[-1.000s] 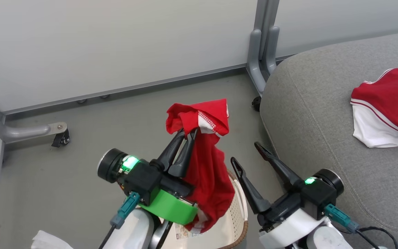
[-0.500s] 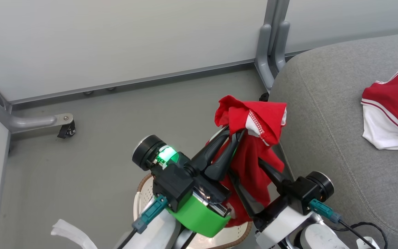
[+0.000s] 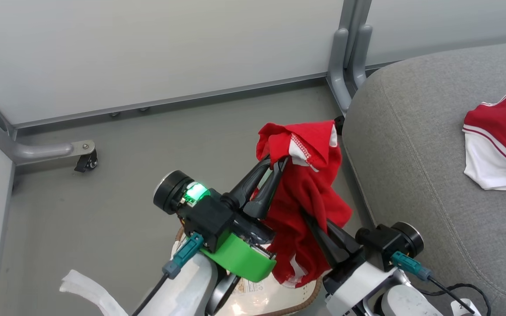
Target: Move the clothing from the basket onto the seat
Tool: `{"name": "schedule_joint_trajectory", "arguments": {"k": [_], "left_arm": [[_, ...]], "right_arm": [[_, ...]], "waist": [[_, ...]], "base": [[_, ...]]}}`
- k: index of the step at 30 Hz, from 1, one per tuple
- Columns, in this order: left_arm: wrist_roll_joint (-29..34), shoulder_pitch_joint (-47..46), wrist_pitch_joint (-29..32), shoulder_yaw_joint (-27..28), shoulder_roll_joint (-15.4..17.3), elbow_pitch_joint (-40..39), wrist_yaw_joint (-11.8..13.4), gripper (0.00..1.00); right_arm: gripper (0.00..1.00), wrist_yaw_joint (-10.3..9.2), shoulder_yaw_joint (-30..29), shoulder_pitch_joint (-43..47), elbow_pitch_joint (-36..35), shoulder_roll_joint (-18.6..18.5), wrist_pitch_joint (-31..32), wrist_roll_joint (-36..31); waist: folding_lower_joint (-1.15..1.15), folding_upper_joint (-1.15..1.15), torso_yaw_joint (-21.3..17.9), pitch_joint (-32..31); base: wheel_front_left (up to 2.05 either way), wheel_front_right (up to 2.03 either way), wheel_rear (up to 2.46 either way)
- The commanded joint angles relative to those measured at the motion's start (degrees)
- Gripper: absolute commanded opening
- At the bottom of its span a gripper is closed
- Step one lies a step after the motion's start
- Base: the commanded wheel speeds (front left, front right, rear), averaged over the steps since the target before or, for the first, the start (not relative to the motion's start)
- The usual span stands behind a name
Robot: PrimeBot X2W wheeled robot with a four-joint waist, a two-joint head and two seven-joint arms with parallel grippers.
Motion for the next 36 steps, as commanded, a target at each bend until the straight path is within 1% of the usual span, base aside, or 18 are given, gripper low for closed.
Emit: {"name": "schedule_joint_trajectory", "arguments": {"k": [1, 4, 5, 6, 15, 27, 36], "left_arm": [[0.78, 0.33, -0.04, 0.42, 0.12, 0.16, 0.21, 0.0], [1.29, 0.26, -0.04, 0.7, 0.11, 0.94, 0.18, 0.0], [1.34, 0.33, -0.04, 0.75, 0.13, 1.25, 0.16, 0.57], [1.77, 0.29, -0.04, 0.82, 0.17, 1.49, 0.28, 1.0], [3.24, 0.73, -0.03, 1.74, 0.2, 3.4, 0.4, 1.0], [2.95, 1.61, -0.03, 3.68, 0.53, 6.05, 0.19, 1.0], [2.82, 3.2, -0.03, 6.39, 1.15, 8.65, 0.17, 1.0]], "right_arm": [[0.0, -0.08, -0.27, 0.1, -0.12, -0.31, -0.01, 0.06], [0.0, -0.08, -0.72, 0.29, -0.29, -0.13, -0.01, 0.18], [0.0, -0.08, -0.81, 0.35, -0.38, -0.03, -0.01, 0.31], [0.0, -0.08, -0.85, 0.43, -0.47, 0.09, -0.01, 0.36], [0.0, -0.08, -0.93, 0.82, -0.62, 0.25, -0.01, 0.59], [0.0, -0.08, -1.88, 0.74, -1.37, 0.04, -0.01, 0.38], [0.0, -0.08, -4.39, -0.41, -5.52, -0.15, -0.01, -1.01]], "waist": [[0.0, 0.4, -0.05, 0.29], [0.0, 0.4, -0.13, 0.71], [0.0, 0.4, -0.16, 0.78], [0.0, 0.4, -0.18, 0.84], [0.0, 0.4, -0.53, 0.86], [0.0, 0.4, -1.09, 1.2], [0.0, 0.4, -2.9, 3.27]], "base": [[0.0, 0.0, 0.0], [0.0, 0.0, 0.0], [0.0, 0.0, 0.0], [0.0, 0.0, 0.0], [0.0, 0.0, 0.0], [0.0, 0.0, 0.0], [0.0, 0.0, 0.0]]}}
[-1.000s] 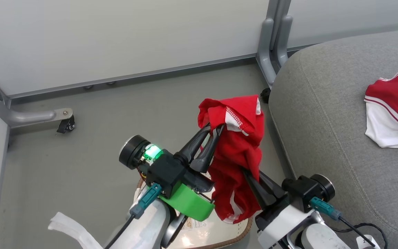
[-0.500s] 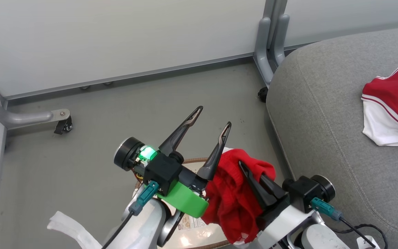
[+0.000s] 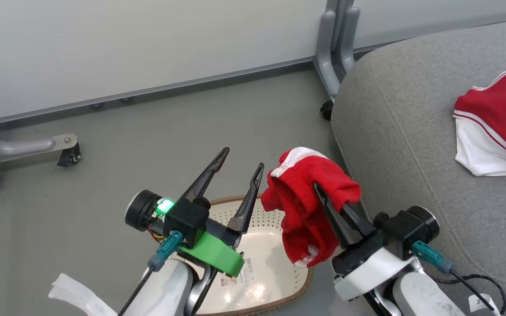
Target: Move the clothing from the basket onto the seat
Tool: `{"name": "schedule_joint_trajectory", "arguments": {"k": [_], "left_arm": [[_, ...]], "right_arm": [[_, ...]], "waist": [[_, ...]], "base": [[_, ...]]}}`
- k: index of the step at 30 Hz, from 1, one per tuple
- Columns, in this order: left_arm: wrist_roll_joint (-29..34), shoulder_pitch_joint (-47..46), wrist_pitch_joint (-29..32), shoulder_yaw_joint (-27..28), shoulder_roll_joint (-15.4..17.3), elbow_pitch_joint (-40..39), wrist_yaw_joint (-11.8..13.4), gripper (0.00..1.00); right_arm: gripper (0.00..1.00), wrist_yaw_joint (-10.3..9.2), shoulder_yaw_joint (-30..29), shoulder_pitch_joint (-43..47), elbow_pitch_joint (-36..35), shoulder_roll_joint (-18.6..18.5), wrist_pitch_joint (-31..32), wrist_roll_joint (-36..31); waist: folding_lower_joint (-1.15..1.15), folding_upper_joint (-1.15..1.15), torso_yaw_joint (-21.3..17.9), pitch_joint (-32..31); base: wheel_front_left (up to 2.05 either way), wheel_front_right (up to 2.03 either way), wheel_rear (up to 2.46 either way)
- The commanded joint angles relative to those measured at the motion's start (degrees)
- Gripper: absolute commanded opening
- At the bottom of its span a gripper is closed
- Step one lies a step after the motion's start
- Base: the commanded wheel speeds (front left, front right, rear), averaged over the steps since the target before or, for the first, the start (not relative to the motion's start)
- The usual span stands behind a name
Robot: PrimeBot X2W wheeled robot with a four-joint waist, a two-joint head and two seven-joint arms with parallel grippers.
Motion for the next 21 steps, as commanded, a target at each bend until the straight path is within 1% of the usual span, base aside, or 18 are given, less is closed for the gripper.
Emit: {"name": "schedule_joint_trajectory", "arguments": {"k": [1, 8, 12, 14, 21], "left_arm": [[0.31, 1.04, -0.02, 0.49, 0.64, 0.56, -0.11, 1.0], [1.98, 1.61, -0.02, 2.01, 1.54, 1.49, -0.02, 1.0], [3.6, 2.12, -0.02, 2.68, 2.28, 0.21, 0.5, 1.0], [3.89, 3.58, -0.02, 3.67, 2.72, -0.86, 0.6, 1.0], [4.0, 7.47, -0.02, 5.37, 4.24, -3.1, 0.18, 1.0]], "right_arm": [[0.0, -0.08, -0.4, -0.77, -0.94, -0.28, -0.01, -0.55], [0.0, -0.08, -3.29, -0.85, -4.95, 0.51, -0.01, -1.29], [0.0, -0.08, -5.18, 0.35, -7.59, 0.88, -0.02, -1.93], [0.0, -0.08, -6.42, 1.35, -9.71, 1.31, -0.02, -2.33], [0.0, -0.08, -9.83, 4.93, -13.6, 2.44, -0.02, -3.17]], "waist": [[0.0, 0.4, -1.11, 1.06], [0.0, 0.4, -4.09, 3.58], [0.0, 0.4, -6.27, 4.87], [0.0, 0.4, -8.82, 5.79], [0.0, 0.4, -15.4, 7.0]], "base": [[0.0, 0.0, 0.0], [0.0, 0.0, 0.0], [0.0, 0.0, 0.0], [0.0, 0.0, 0.0], [0.0, 0.0, 0.0]]}}
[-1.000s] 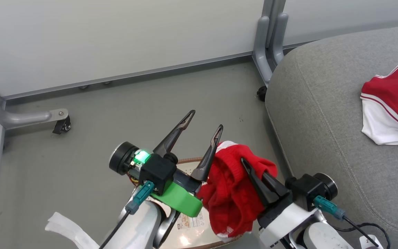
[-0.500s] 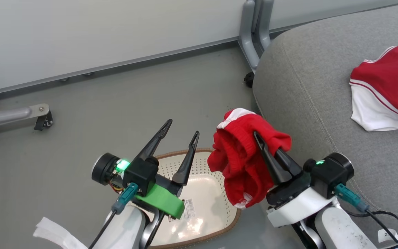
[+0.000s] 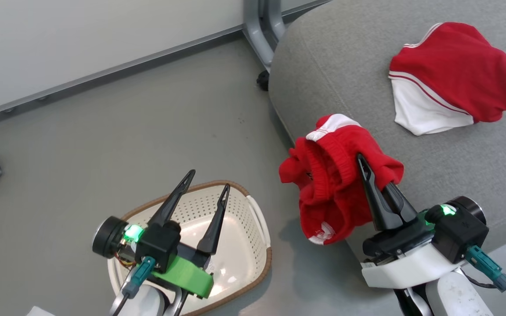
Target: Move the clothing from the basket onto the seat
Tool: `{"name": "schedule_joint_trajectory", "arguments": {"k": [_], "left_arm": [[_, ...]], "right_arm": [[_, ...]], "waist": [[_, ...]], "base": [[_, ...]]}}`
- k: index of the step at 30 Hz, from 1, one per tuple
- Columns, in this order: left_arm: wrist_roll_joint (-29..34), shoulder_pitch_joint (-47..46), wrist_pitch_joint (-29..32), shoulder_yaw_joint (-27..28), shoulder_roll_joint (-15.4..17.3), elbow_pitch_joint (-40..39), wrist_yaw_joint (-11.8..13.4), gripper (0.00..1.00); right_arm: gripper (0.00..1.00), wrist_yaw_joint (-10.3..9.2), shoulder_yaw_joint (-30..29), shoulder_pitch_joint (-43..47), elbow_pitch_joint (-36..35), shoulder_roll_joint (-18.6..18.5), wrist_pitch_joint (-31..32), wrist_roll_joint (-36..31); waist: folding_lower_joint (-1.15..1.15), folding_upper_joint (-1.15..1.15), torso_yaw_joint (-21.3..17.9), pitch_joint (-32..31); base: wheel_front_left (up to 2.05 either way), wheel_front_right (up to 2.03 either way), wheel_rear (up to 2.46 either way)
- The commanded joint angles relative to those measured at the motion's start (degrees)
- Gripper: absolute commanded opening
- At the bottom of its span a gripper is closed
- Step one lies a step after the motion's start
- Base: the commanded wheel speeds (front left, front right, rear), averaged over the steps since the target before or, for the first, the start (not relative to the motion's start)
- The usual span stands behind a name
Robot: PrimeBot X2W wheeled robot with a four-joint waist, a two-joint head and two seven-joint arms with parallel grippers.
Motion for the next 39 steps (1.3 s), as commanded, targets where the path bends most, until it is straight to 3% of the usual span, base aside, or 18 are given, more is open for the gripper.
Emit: {"name": "schedule_joint_trajectory", "arguments": {"k": [1, 11, 22, 29, 33, 39], "left_arm": [[-0.04, 1.5, -0.02, 0.48, 0.81, -0.3, -0.28, 1.0], [0.5, 7.14, -0.02, 2.3, 3.49, -2.18, -0.39, 1.0], [0.34, 1.68, -0.02, -3.14, 5.48, -1.02, -1.32, 1.0], [0.65, -0.58, 0.76, -3.75, 8.23, -3.06, -1.31, 1.0], [1.75, -1.52, 2.99, -2.43, 11.1, -6.71, -0.67, 1.0], [2.71, -3.92, 6.19, -1.96, 14.51, -11.95, -0.71, 1.0]], "right_arm": [[0.0, -0.08, -0.44, 1.05, -0.76, 0.32, -0.03, -0.26], [0.0, -0.08, -3.09, 5.06, -3.33, 1.27, -0.02, -0.34], [0.0, -0.07, -11.45, 5.79, -8.94, 1.41, -0.03, 4.25], [0.0, -0.07, -15.07, -5.89, -8.79, 1.0, -0.02, 4.35], [0.0, -0.07, -17.53, -17.83, -7.21, -1.87, -0.02, 7.1], [0.0, -0.08, -26.79, -35.0, -2.07, -9.29, -0.02, 11.17]], "waist": [[0.0, 0.4, -5.23, 1.54], [0.0, 0.4, -16.72, 3.07], [0.0, 0.4, -17.9, 7.58], [0.0, 0.4, -17.73, 14.53], [0.0, 0.4, -17.36, 20.73], [0.0, 0.4, -12.61, 28.43]], "base": [[0.0, 0.0, 0.0], [0.0, 0.0, 0.0], [0.0, 0.0, 0.0], [0.0, 0.0, 0.0], [0.0, 0.0, 0.0], [0.0, 0.0, 0.0]]}}
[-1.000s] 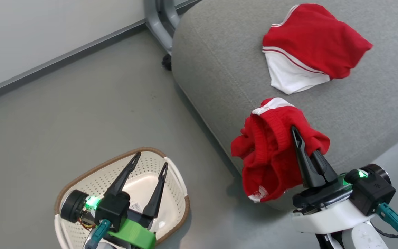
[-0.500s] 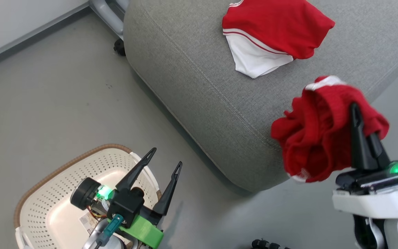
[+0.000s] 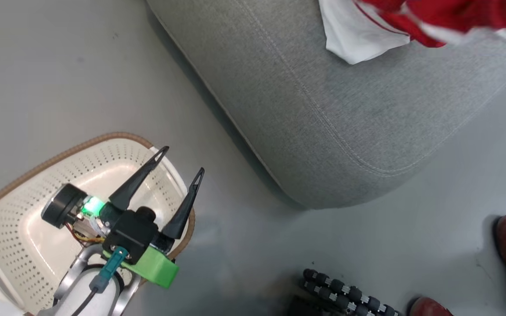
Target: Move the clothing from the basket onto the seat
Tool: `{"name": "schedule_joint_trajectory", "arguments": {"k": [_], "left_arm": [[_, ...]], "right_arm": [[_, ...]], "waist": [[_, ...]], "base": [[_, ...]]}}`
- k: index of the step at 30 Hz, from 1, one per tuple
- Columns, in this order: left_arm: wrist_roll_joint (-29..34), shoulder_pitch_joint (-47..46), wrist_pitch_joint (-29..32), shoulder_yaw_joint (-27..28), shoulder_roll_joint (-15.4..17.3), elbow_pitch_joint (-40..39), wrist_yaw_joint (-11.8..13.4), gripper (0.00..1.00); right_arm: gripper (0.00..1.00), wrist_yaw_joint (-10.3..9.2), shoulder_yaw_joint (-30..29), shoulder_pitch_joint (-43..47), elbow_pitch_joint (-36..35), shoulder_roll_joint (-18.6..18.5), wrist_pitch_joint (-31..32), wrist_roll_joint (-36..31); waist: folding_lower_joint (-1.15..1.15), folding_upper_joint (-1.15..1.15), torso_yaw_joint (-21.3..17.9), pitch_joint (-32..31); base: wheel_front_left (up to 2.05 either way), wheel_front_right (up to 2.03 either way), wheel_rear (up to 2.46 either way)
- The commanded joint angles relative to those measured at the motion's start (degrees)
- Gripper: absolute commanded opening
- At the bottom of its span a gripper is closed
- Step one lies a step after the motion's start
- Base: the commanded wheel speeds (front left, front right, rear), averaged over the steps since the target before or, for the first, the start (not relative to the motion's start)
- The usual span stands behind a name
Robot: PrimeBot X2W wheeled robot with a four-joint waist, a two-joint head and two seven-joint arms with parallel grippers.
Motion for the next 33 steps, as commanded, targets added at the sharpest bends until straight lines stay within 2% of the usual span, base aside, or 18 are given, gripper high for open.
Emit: {"name": "schedule_joint_trajectory", "arguments": {"k": [1, 5, 8, 13, 20, 24, 26, 27, 29, 33], "left_arm": [[0.54, -2.14, 0.32, 0.01, 0.98, -1.09, 0.06, 1.0], [0.7, -3.64, 0.63, 0.69, 1.46, -3.07, 0.58, 1.0], [0.73, -4.34, 0.75, 0.89, 1.94, -4.08, 0.69, 1.0], [1.04, -4.96, 1.21, 1.11, 2.7, -5.02, 0.93, 1.0], [1.2, -5.09, 2.08, 0.97, 3.55, -5.9, 1.21, 1.0], [1.6, -5.78, 2.18, 0.13, 3.7, -5.96, 1.04, 1.0], [0.66, -5.85, 1.62, 0.09, 2.74, -5.77, 1.3, 1.0], [0.38, -6.01, 1.33, 0.1, 2.4, -5.59, 1.37, 1.0], [0.65, -6.78, 0.83, 0.0, 2.39, -5.25, 1.39, 1.0], [0.8, -7.29, -0.63, 0.04, 1.48, -3.74, 2.42, 1.0]], "right_arm": [[0.0, -0.08, -1.04, -2.93, 2.63, -2.5, -0.01, 0.73], [0.0, -0.08, -2.3, -8.14, 10.39, -7.64, -0.01, 0.21], [0.0, -0.08, -2.42, -9.21, 16.2, -8.74, -0.02, -0.27], [0.0, -0.08, -0.79, -8.27, 25.64, -7.95, -0.02, -1.47], [0.0, -0.08, 2.37, -9.46, 35.36, -5.96, -0.01, -3.39], [0.0, -0.08, 3.64, -10.33, 38.54, -5.88, -0.01, -3.79], [0.0, -0.08, 3.12, -10.48, 38.67, -5.57, -0.01, -3.35], [0.05, -0.08, 2.73, -10.38, 38.29, -5.46, -0.01, -3.34], [1.0, -0.08, 0.91, -9.78, 36.46, -5.06, -0.01, -3.96], [1.0, -0.08, -1.63, -5.91, 33.4, -2.9, -0.01, -5.2]], "waist": [[0.0, 0.4, 5.15, 8.58], [0.0, 0.4, 7.34, 12.19], [0.0, 0.4, 8.16, 14.24], [0.0, 0.4, 8.35, 16.84], [0.0, 0.4, 8.07, 17.9], [0.0, 0.4, 8.43, 18.0], [0.0, 0.4, 8.76, 17.8], [0.0, 0.4, 8.89, 17.63], [0.0, 0.4, 9.11, 17.23], [0.0, 0.4, 9.37, 15.41]], "base": [[0.0, 0.0, 0.0], [0.0, 0.0, 0.0], [0.0, 0.0, 0.0], [0.0, 0.0, 0.0], [0.0, 0.0, 0.0], [0.0, 0.0, 0.0], [0.0, 0.0, 0.0], [0.0, 0.0, 0.0], [0.0, 0.0, 0.0], [0.0, 0.0, 0.0]]}}
